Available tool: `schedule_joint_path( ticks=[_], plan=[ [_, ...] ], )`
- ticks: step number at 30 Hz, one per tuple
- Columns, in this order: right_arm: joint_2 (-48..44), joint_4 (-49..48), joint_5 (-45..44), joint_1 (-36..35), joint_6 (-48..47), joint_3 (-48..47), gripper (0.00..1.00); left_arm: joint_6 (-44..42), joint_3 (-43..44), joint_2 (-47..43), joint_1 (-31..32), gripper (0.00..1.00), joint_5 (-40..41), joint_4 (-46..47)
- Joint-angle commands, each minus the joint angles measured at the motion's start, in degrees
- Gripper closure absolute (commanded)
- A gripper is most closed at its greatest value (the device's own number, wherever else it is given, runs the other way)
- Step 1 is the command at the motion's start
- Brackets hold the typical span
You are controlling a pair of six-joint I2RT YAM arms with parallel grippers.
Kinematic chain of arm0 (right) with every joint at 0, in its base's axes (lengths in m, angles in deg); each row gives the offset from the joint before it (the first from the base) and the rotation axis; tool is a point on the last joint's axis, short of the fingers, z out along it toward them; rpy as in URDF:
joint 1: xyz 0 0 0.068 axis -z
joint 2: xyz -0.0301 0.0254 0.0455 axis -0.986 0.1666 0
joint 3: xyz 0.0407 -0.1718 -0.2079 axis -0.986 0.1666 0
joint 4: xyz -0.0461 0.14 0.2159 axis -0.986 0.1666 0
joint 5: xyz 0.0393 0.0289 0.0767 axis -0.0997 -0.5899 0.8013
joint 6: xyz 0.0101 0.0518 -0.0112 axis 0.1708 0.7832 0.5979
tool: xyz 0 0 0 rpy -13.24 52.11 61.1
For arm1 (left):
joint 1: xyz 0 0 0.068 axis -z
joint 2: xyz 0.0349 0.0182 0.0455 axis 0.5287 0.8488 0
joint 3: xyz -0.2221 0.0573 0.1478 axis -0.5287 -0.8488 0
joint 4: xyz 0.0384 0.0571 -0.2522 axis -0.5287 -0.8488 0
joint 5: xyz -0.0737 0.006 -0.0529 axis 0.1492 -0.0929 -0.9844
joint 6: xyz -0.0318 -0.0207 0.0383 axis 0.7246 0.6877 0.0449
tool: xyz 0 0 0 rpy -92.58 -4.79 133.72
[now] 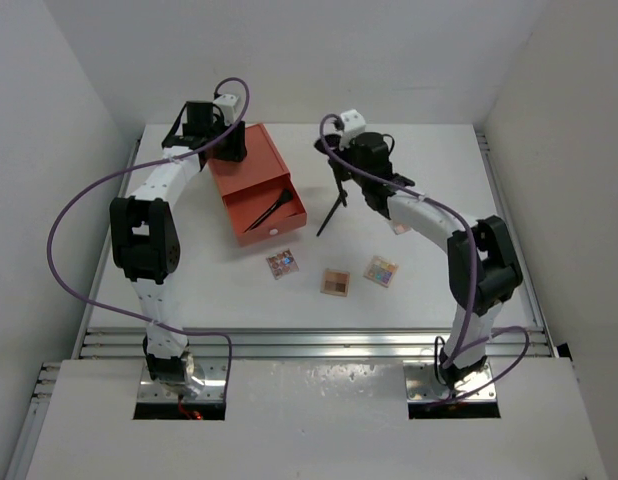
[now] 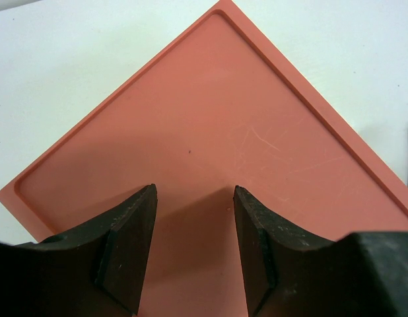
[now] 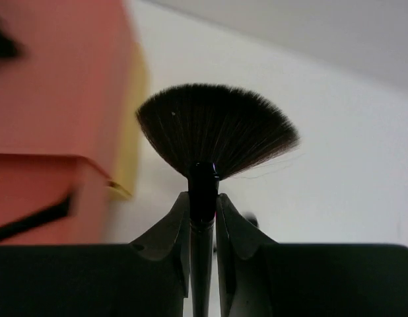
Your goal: Organize the makeup
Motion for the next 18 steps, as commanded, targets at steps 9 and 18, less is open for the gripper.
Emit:
schedule_joint_path(
  ticks=[9, 18],
  plan=[
    [8.41, -6.25, 36.88, -11.72, -29.79, -16.21, 1.0, 1.09, 0.18, 2.41, -1.55, 0.44, 0.67, -4.64],
    [12.28, 4.47, 38.74, -12.6, -36.65, -18.16, 1.0, 1.62, 0.18, 2.41, -1.55, 0.44, 0.67, -4.64]
  ],
)
